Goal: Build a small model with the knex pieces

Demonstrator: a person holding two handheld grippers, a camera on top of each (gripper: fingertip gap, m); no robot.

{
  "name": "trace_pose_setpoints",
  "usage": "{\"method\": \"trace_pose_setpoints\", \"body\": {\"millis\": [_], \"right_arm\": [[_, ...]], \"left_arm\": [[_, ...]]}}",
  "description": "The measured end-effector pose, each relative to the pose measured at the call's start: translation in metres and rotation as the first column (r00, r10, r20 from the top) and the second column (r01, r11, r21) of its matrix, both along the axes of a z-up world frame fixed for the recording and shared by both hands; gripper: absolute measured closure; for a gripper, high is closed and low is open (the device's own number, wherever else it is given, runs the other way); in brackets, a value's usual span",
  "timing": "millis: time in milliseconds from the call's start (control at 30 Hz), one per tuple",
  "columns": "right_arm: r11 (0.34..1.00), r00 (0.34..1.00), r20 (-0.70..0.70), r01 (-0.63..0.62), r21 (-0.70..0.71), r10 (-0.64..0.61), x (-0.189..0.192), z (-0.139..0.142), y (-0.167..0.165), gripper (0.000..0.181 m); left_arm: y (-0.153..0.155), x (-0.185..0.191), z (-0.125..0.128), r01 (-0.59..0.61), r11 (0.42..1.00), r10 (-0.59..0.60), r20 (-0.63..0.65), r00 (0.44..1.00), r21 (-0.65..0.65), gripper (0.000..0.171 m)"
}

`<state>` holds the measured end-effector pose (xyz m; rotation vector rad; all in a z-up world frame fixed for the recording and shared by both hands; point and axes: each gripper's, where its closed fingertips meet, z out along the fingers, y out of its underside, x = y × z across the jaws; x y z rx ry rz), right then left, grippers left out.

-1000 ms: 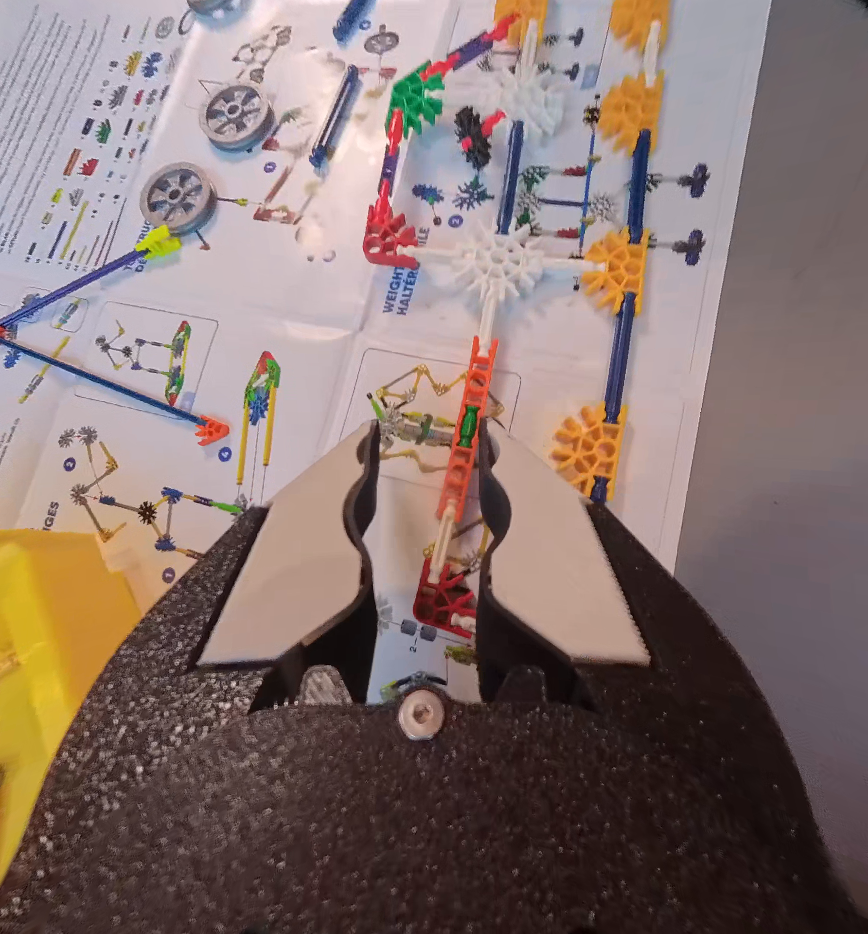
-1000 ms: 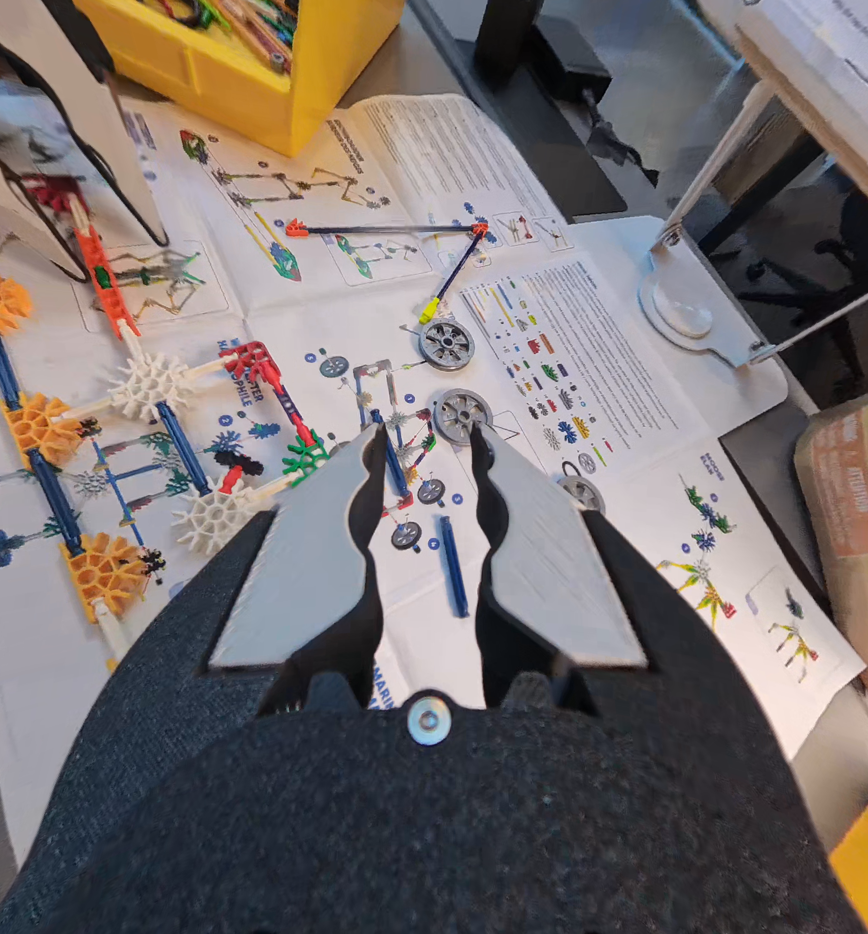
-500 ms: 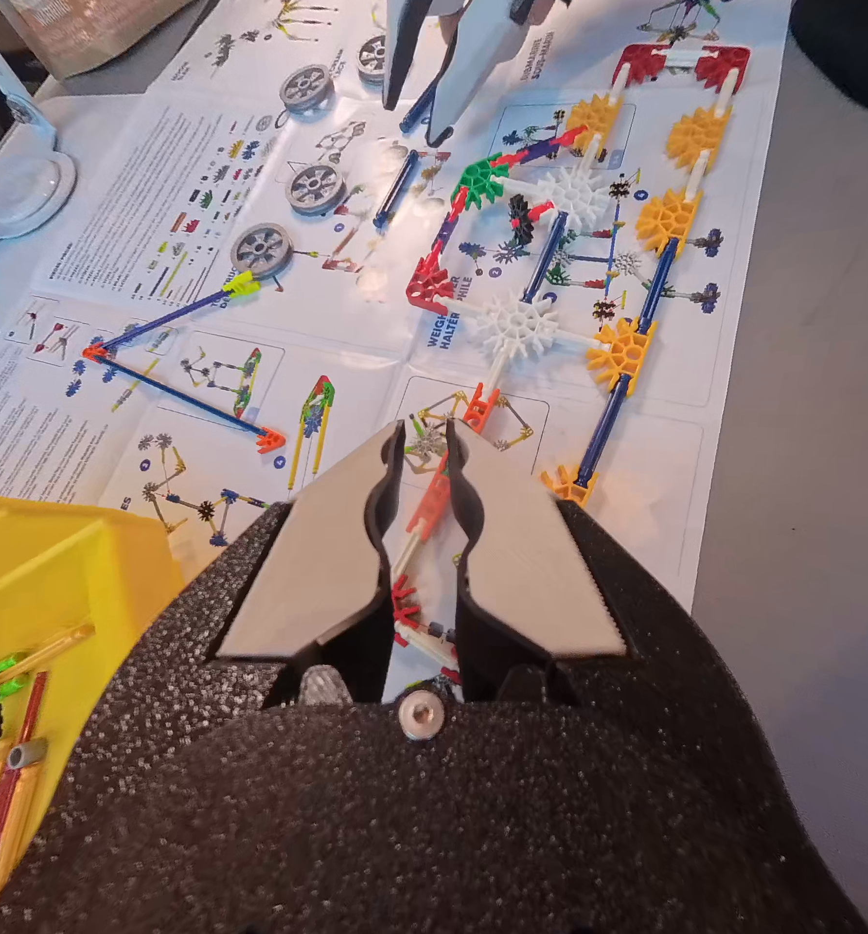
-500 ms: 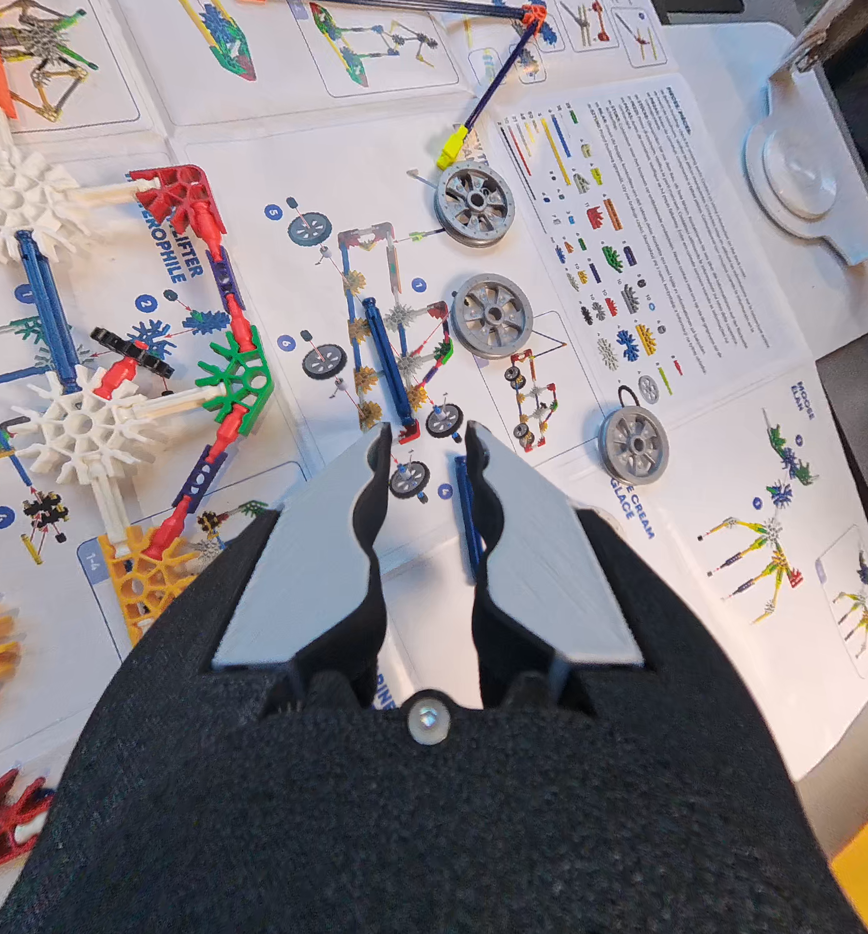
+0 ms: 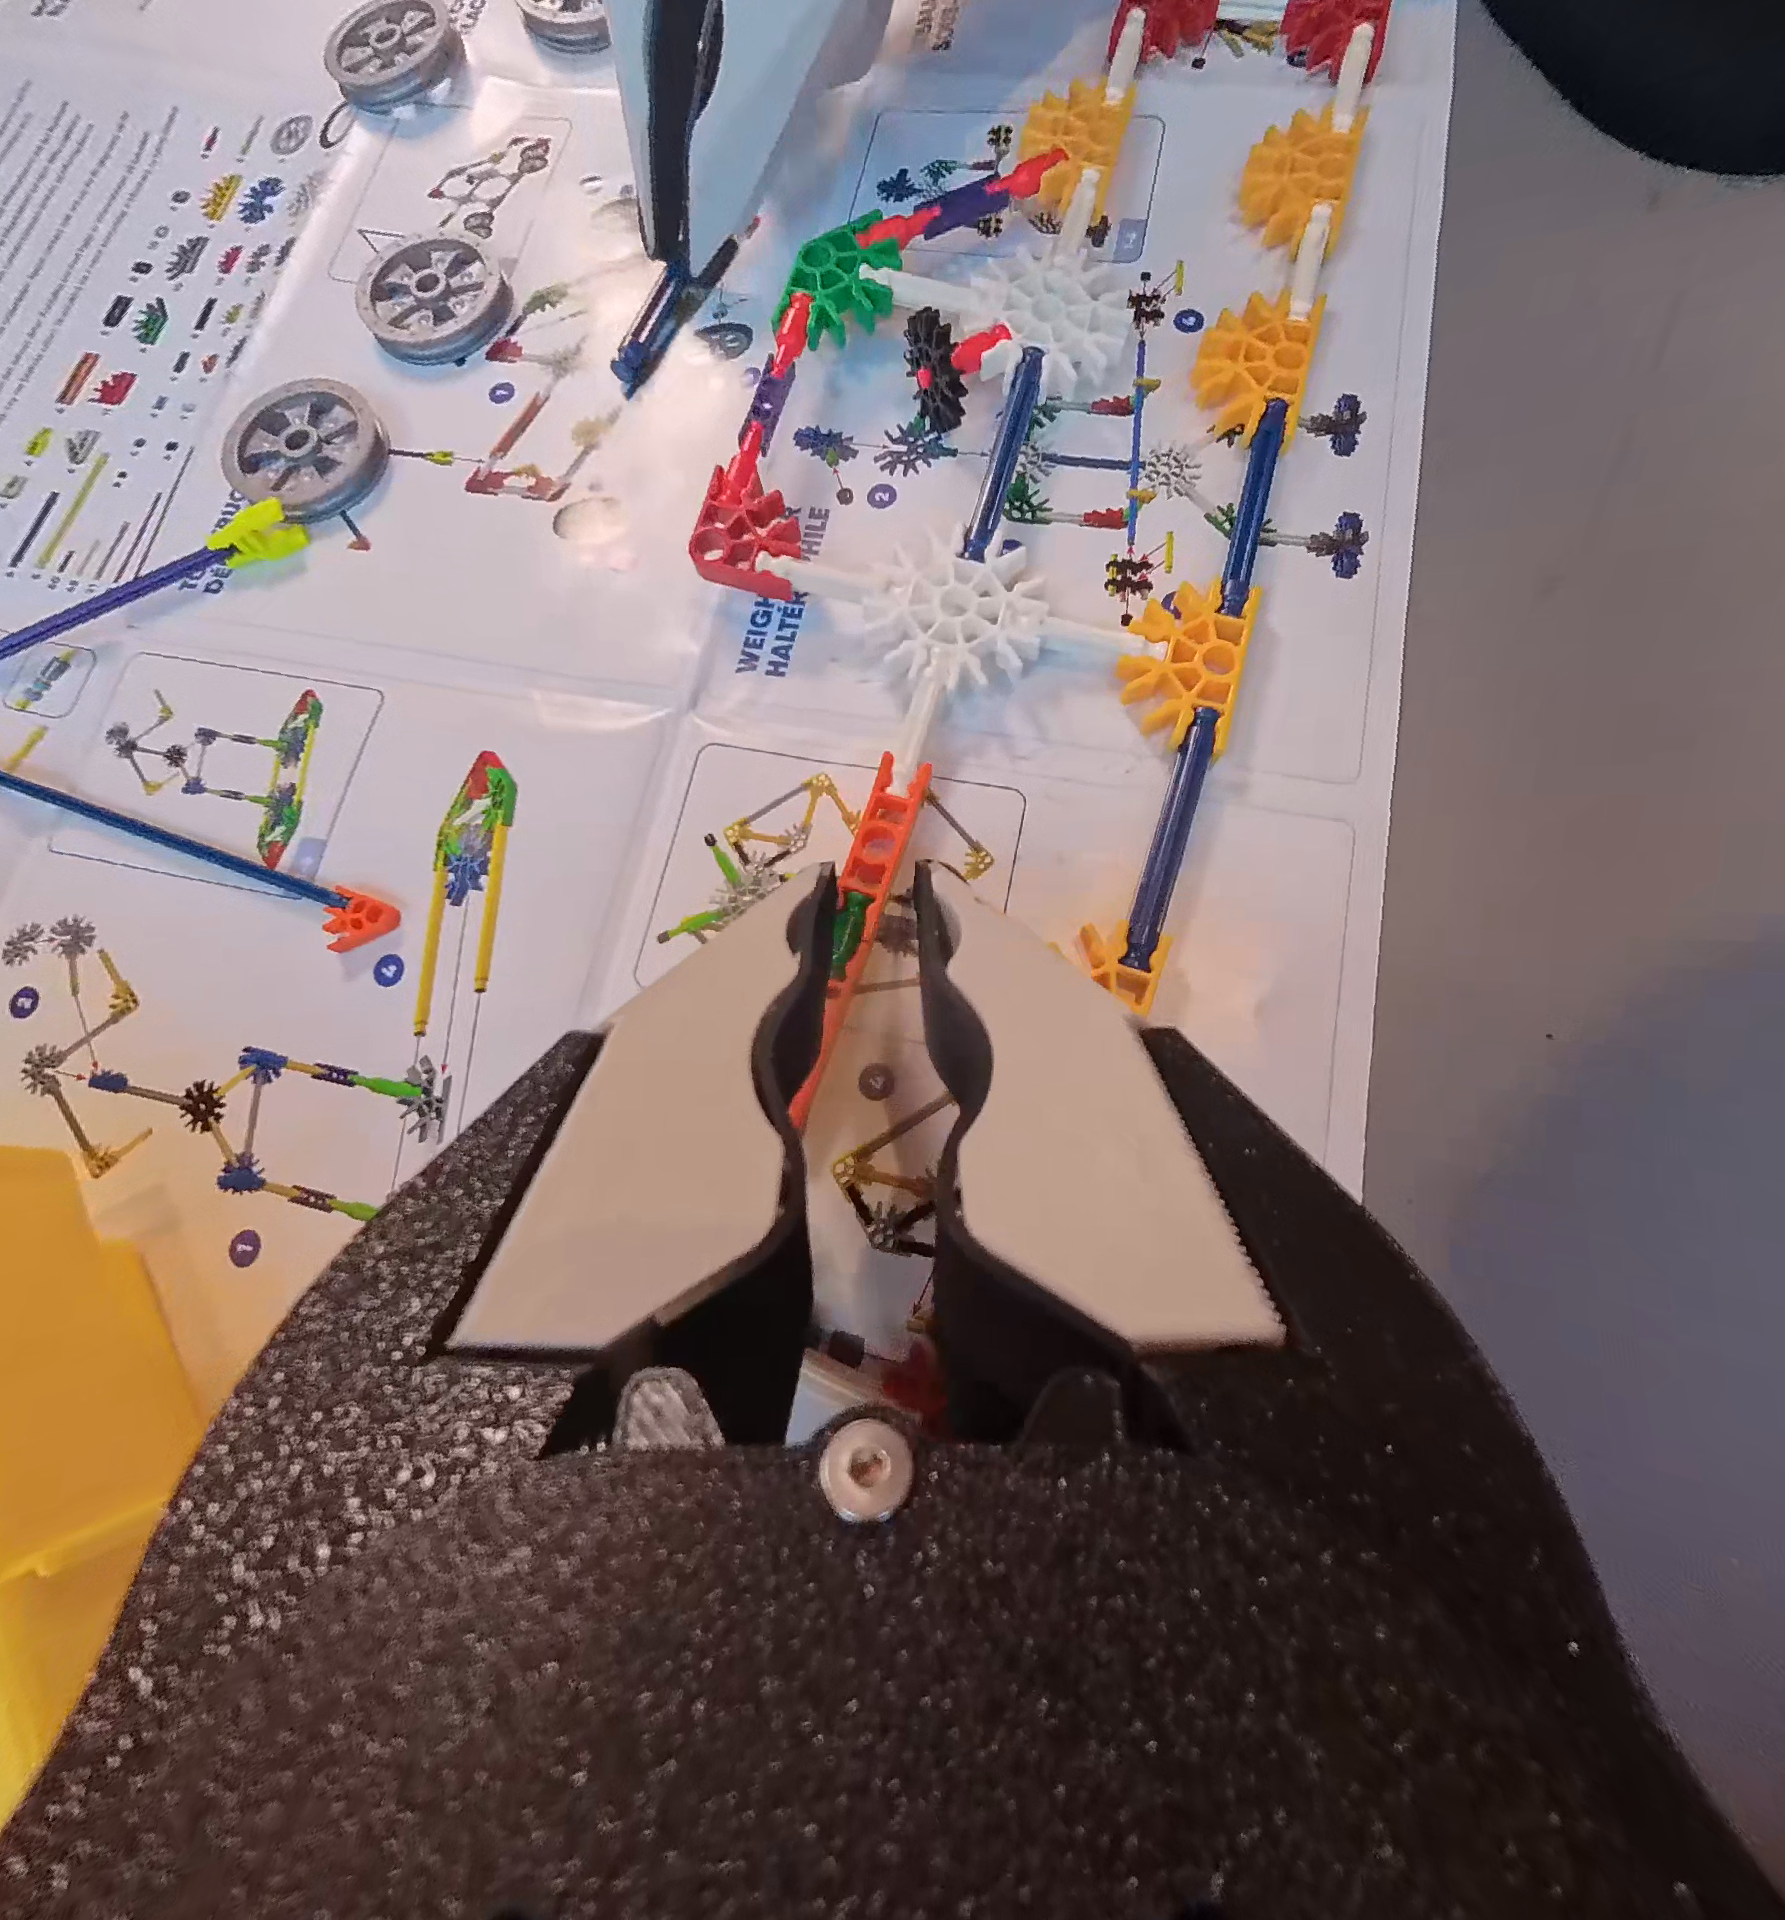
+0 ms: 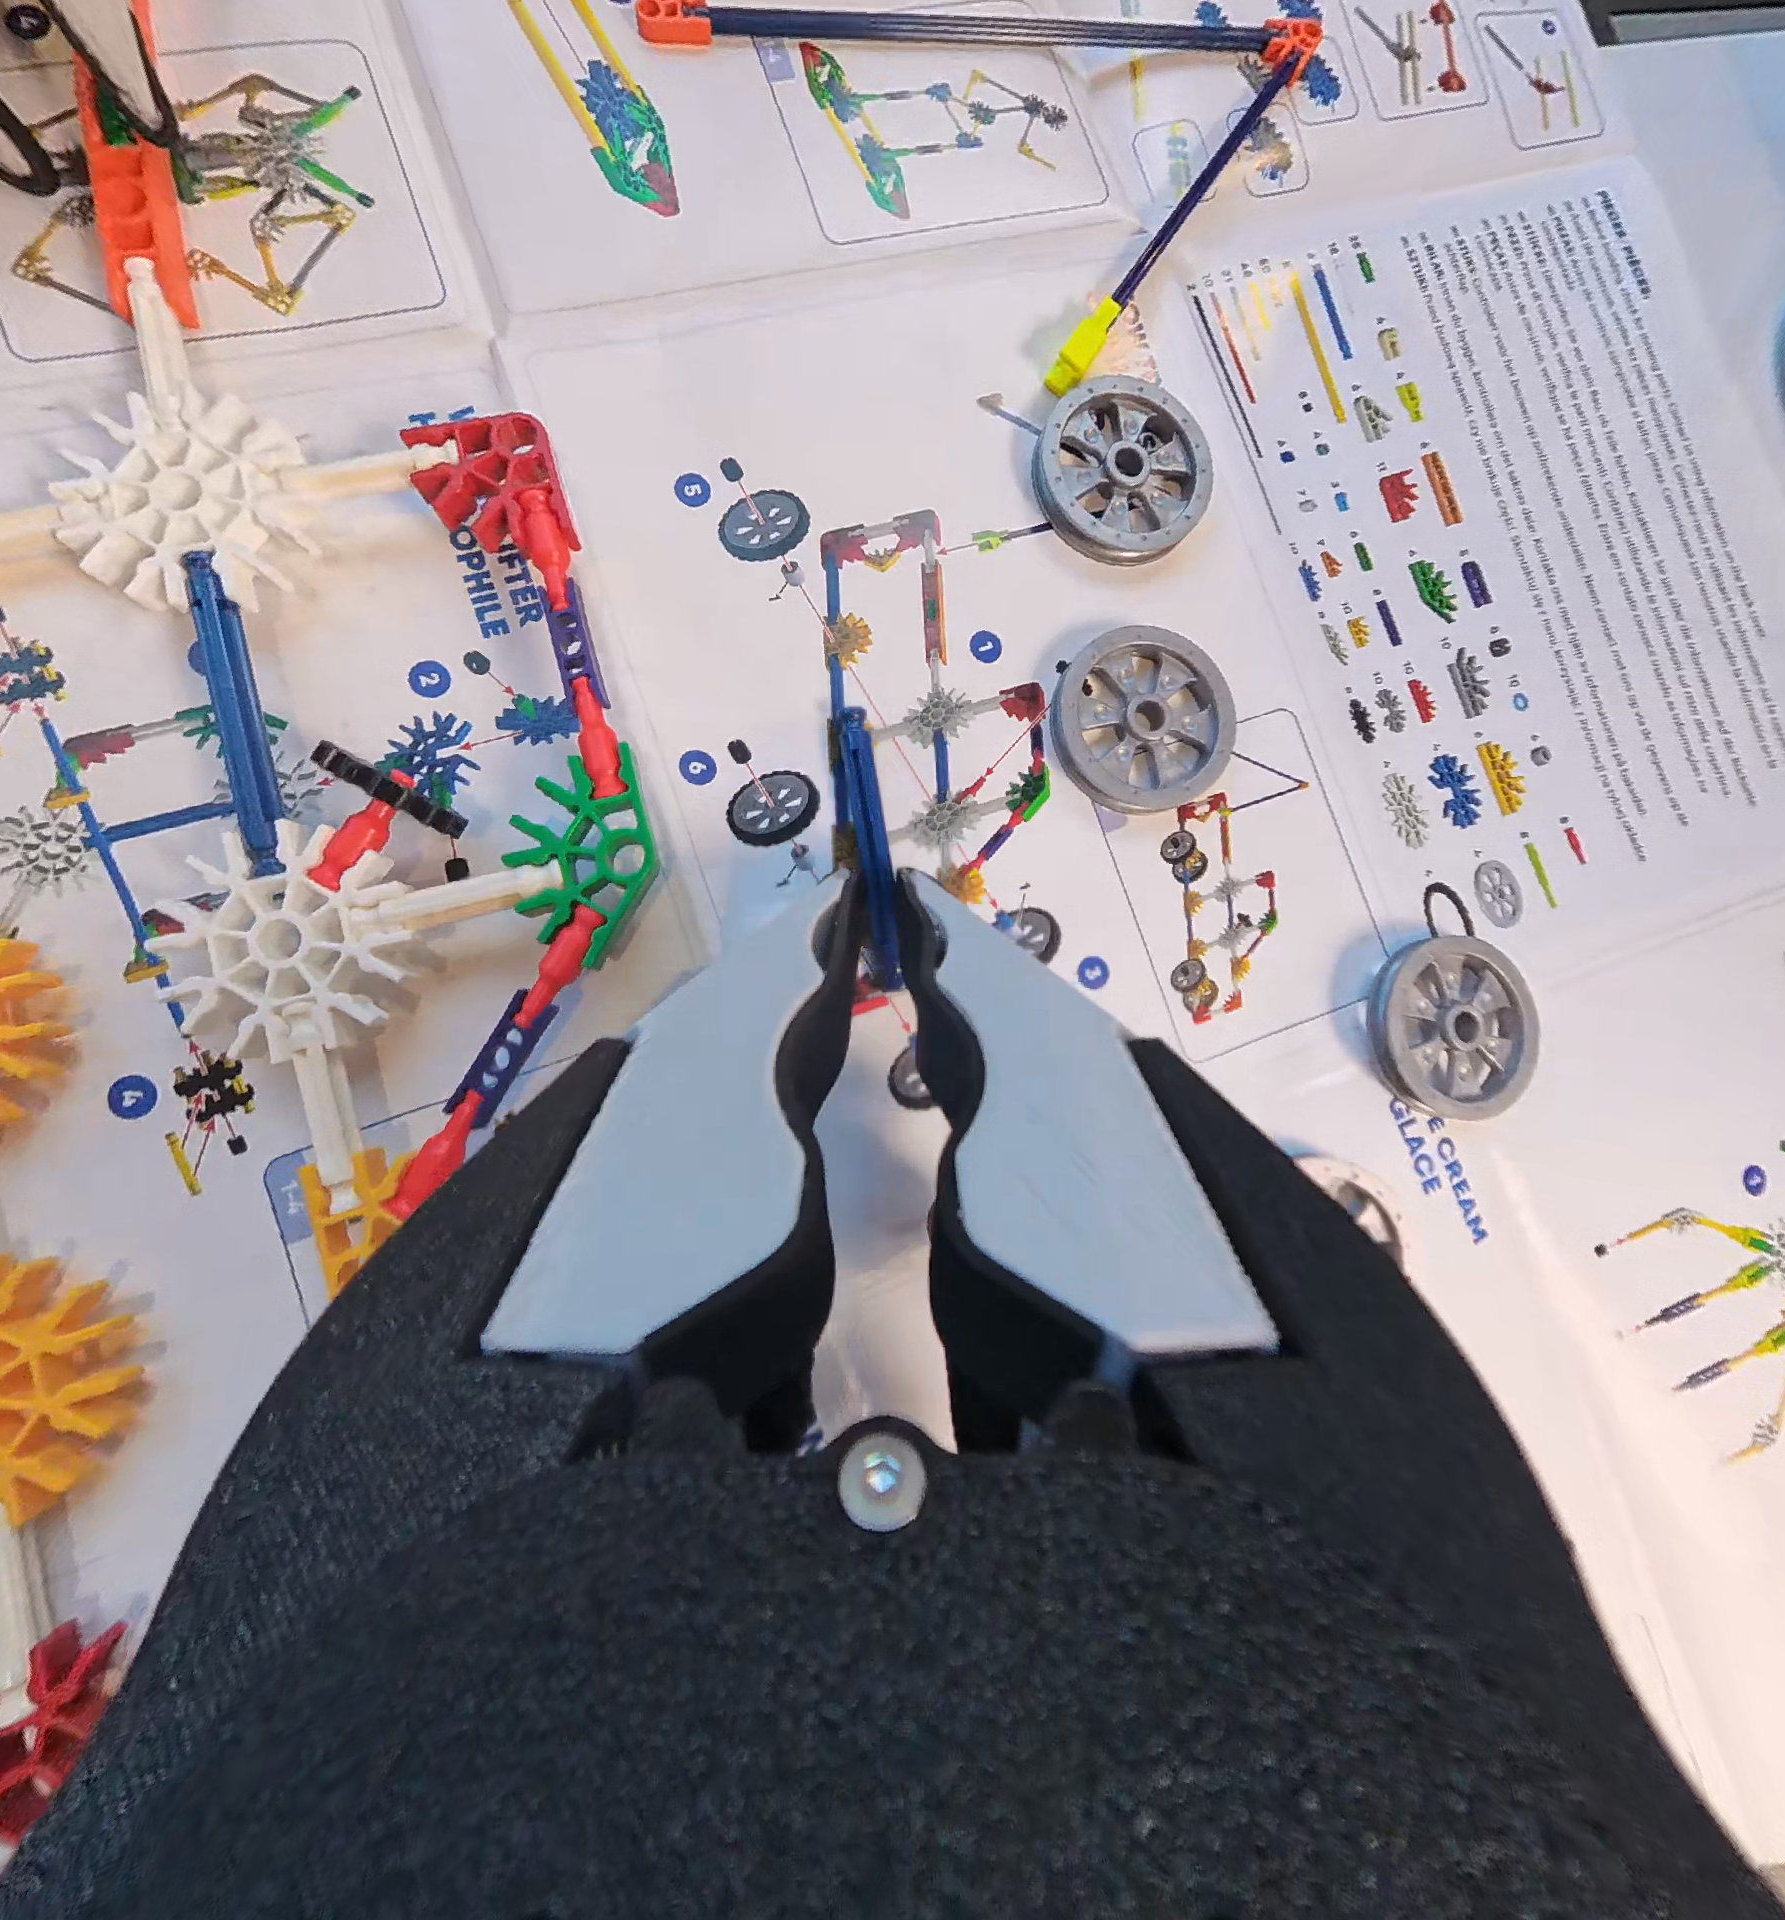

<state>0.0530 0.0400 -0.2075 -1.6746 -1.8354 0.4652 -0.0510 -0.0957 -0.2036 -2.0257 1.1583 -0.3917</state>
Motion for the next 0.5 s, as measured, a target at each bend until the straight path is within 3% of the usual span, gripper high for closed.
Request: {"method": "trace_pose_setpoints", "body": {"millis": [267, 500], "right_arm": [[0.999, 0.999, 0.024, 0.034, 0.004, -0.035, 0.030, 0.000, 0.009, 0.176], [0.999, 0.999, 0.004, 0.049, 0.014, -0.049, 0.031, 0.001, 0.011, 0.170]], "left_arm": [[-0.004, 0.005, 0.002, 0.032, 0.999, -0.032, 0.016, 0.999, -0.006, 0.155], [0.006, 0.007, 0.045, -0.014, 0.999, -0.001, 0.288, 0.958, 0.048, 0.149]]}}
